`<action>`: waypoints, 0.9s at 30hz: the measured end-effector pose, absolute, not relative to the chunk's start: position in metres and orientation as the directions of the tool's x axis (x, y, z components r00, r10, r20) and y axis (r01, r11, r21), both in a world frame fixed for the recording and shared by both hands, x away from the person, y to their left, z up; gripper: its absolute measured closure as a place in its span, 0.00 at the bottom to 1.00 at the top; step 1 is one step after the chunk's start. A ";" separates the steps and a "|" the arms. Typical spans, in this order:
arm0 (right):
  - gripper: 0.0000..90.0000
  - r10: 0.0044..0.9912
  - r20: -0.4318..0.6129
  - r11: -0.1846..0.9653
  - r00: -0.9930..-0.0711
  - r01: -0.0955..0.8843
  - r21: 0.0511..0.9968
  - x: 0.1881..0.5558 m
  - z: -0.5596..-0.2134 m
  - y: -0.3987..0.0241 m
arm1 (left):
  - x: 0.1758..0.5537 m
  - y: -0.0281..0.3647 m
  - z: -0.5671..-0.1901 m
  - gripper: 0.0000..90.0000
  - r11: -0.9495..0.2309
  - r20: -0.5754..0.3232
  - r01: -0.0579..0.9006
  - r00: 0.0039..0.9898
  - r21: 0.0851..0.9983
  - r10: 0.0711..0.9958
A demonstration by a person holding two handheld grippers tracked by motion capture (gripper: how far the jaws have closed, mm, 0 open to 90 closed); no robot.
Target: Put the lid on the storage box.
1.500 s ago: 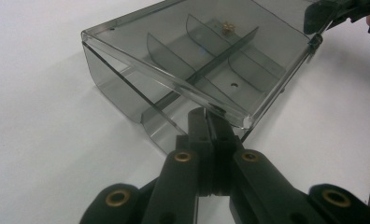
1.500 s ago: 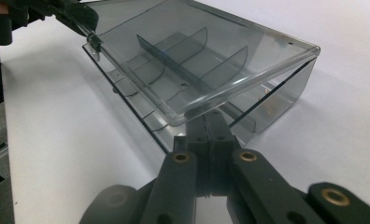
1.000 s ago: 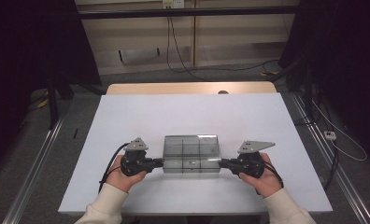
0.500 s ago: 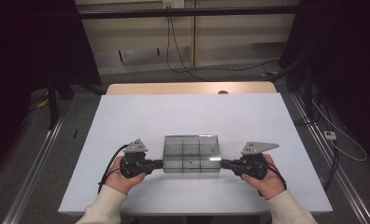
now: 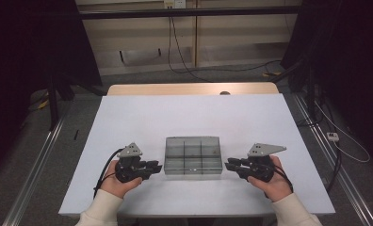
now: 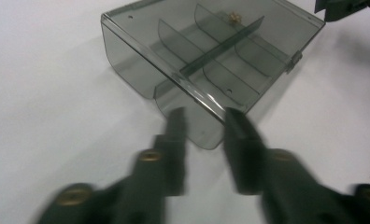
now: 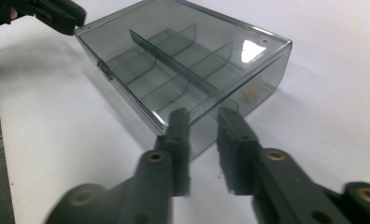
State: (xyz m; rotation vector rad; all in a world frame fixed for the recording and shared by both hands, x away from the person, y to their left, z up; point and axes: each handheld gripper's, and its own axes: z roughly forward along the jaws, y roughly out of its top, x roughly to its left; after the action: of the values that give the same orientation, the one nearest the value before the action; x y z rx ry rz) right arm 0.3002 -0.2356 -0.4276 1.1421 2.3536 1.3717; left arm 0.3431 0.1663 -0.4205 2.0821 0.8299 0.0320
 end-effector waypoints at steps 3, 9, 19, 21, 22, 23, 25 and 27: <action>0.63 0.705 0.203 0.277 -0.679 0.528 0.803 0.300 -0.429 -0.235 | 0.344 0.168 -0.419 0.54 -0.382 -0.271 0.547 0.772 0.745 0.575; 0.43 0.724 0.196 0.263 -0.661 0.528 0.808 0.300 -0.433 -0.238 | 0.344 0.173 -0.416 0.36 -0.372 -0.245 0.514 0.782 0.773 0.573; 0.30 0.744 0.188 0.258 -0.642 0.535 0.805 0.298 -0.436 -0.247 | 0.346 0.183 -0.418 0.20 -0.369 -0.237 0.502 0.787 0.782 0.569; 0.29 0.746 0.181 0.259 -0.641 0.530 0.807 0.298 -0.437 -0.248 | 0.346 0.185 -0.418 0.19 -0.364 -0.238 0.502 0.786 0.784 0.571; 0.29 0.748 0.180 0.258 -0.639 0.530 0.808 0.298 -0.437 -0.249 | 0.346 0.186 -0.419 0.18 -0.364 -0.238 0.500 0.788 0.786 0.569; 0.29 0.749 0.180 0.260 -0.638 0.532 0.806 0.297 -0.437 -0.250 | 0.346 0.186 -0.419 0.18 -0.362 -0.238 0.499 0.788 0.787 0.568; 0.28 0.751 0.172 0.264 -0.637 0.529 0.807 0.297 -0.438 -0.252 | 0.346 0.188 -0.420 0.17 -0.366 -0.236 0.500 0.787 0.785 0.570; 0.28 0.754 0.168 0.267 -0.635 0.531 0.804 0.297 -0.439 -0.254 | 0.347 0.189 -0.420 0.16 -0.361 -0.237 0.500 0.786 0.787 0.571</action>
State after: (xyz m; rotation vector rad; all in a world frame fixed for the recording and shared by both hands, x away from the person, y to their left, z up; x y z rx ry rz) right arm 0.2968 -0.2539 -0.4387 1.1907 2.2903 1.3013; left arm 0.3469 0.1890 -0.4200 2.0259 0.7990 0.0946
